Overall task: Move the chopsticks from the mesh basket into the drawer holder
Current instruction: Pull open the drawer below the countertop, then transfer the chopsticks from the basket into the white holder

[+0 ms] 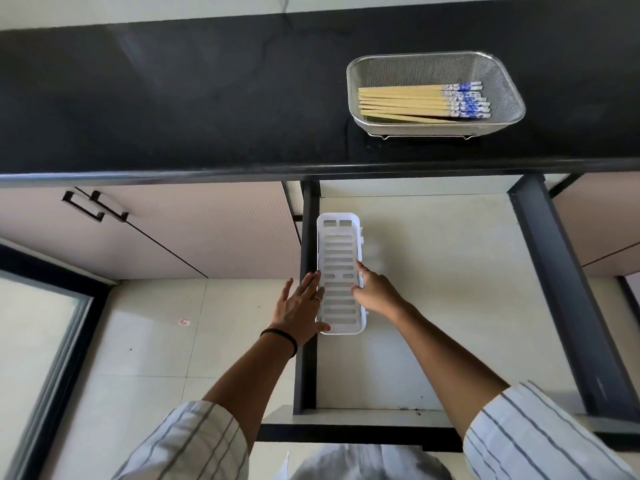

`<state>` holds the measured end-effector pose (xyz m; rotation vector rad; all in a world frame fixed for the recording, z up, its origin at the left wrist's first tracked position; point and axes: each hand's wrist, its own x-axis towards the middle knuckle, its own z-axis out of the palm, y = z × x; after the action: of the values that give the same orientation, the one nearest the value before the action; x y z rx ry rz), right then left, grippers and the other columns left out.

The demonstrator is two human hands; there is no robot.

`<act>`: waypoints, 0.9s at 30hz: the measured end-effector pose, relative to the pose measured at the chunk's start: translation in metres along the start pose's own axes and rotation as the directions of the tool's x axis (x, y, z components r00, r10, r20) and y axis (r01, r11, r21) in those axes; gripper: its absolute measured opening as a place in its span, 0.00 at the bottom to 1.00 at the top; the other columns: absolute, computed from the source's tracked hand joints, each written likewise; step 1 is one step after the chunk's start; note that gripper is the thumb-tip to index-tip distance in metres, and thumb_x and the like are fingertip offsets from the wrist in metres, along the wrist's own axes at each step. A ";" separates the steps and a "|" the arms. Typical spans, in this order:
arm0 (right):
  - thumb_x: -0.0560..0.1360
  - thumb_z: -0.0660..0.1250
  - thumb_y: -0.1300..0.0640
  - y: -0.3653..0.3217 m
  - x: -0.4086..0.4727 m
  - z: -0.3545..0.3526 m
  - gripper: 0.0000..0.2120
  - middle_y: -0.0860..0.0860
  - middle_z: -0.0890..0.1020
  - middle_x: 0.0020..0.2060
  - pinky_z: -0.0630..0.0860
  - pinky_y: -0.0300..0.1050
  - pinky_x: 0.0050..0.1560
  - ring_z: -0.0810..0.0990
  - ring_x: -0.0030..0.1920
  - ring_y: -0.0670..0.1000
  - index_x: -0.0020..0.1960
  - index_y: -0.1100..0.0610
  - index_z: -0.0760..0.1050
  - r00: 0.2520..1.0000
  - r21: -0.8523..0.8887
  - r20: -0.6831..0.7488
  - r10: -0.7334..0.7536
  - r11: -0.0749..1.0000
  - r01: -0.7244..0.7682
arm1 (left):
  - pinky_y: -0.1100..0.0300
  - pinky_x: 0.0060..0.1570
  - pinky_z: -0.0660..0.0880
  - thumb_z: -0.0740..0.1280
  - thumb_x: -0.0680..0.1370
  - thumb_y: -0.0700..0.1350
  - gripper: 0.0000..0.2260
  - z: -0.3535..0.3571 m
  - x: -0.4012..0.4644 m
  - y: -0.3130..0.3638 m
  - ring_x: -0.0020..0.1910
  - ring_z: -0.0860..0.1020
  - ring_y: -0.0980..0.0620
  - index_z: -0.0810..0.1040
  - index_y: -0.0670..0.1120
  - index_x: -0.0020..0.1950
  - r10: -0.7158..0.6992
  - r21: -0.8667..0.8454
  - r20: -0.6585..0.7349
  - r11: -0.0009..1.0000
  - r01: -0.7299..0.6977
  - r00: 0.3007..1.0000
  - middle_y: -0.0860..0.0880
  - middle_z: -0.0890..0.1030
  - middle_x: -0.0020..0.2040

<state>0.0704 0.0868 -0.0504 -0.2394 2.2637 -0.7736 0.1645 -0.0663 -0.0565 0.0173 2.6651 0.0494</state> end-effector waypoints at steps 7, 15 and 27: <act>0.78 0.58 0.57 -0.001 0.009 -0.016 0.30 0.54 0.64 0.75 0.71 0.45 0.65 0.72 0.67 0.53 0.78 0.53 0.52 0.998 -0.074 0.017 -0.062 0.995 0.063 | 0.48 0.76 0.40 0.64 0.77 0.61 0.39 -0.007 0.004 0.004 0.79 0.42 0.50 0.50 0.46 0.80 -0.018 -0.025 -0.026 1.000 0.017 1.000 0.48 0.42 0.80; 0.78 0.61 0.61 -0.030 0.012 -0.100 0.23 0.57 0.70 0.70 0.65 0.45 0.71 0.70 0.70 0.55 0.72 0.60 0.66 0.868 -0.130 -0.319 -0.381 0.925 0.358 | 0.49 0.76 0.42 0.59 0.79 0.62 0.38 -0.093 0.059 0.014 0.79 0.42 0.48 0.44 0.47 0.80 -0.067 -0.090 -0.370 0.995 0.036 0.927 0.48 0.40 0.79; 0.79 0.59 0.60 -0.051 0.032 -0.271 0.16 0.54 0.78 0.64 0.64 0.36 0.65 0.75 0.65 0.52 0.65 0.60 0.75 0.648 -0.397 -0.487 -0.586 0.809 0.433 | 0.45 0.76 0.51 0.63 0.78 0.60 0.39 -0.204 0.135 0.019 0.79 0.48 0.45 0.45 0.47 0.80 -0.237 -0.395 -0.514 0.919 0.017 0.824 0.44 0.48 0.80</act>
<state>-0.1420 0.1583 0.1132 -0.9187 2.9491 -0.9457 -0.0487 -0.0507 0.0639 -0.3587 3.1778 0.6109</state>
